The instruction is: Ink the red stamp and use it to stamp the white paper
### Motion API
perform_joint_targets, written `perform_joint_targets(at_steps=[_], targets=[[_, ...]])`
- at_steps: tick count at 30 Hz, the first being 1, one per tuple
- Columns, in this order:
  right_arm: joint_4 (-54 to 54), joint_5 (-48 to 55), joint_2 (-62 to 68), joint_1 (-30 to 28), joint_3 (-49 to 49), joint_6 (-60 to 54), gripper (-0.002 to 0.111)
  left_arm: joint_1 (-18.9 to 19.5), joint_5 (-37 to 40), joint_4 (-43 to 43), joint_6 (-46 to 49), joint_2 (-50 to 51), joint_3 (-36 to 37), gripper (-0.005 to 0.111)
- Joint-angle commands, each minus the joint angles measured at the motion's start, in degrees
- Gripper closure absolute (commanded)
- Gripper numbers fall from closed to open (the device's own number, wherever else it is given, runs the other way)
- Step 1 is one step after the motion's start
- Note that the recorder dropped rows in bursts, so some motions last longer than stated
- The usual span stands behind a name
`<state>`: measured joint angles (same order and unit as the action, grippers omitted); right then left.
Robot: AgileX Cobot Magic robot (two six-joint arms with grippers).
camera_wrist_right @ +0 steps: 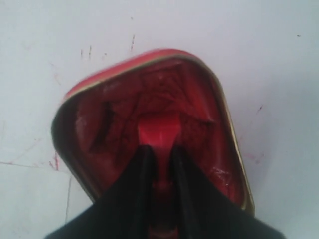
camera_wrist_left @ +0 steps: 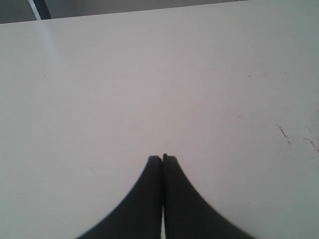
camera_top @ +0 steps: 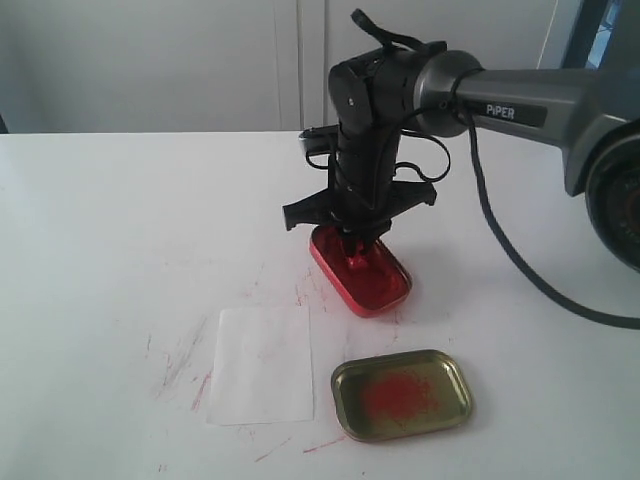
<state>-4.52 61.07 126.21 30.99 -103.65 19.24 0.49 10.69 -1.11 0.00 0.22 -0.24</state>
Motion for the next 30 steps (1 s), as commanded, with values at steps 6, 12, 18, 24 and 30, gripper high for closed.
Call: perform_joint_targets(at_steps=[6, 12, 18, 24, 30], targets=[[-0.5, 2.9, -0.4, -0.2, 0.3, -1.8, 0.108, -0.3, -0.1, -0.4, 0.0, -0.2, 0.2, 0.107], [-0.5, 4.0, -0.4, -0.2, 0.3, -2.5, 0.108, -0.3, -0.1, -0.4, 0.0, -0.2, 0.2, 0.107], [-0.5, 6.7, -0.4, -0.2, -1.4, -4.5, 0.108, -0.3, -0.1, -0.4, 0.0, -0.2, 0.2, 0.107], [-0.5, 8.9, -0.4, -0.2, -5.0, -6.6, 0.108, -0.3, -0.1, -0.4, 0.0, -0.2, 0.2, 0.107], [-0.5, 8.9, -0.4, -0.2, -5.6, -7.4, 0.108, -0.3, -0.1, -0.4, 0.0, -0.2, 0.2, 0.107]])
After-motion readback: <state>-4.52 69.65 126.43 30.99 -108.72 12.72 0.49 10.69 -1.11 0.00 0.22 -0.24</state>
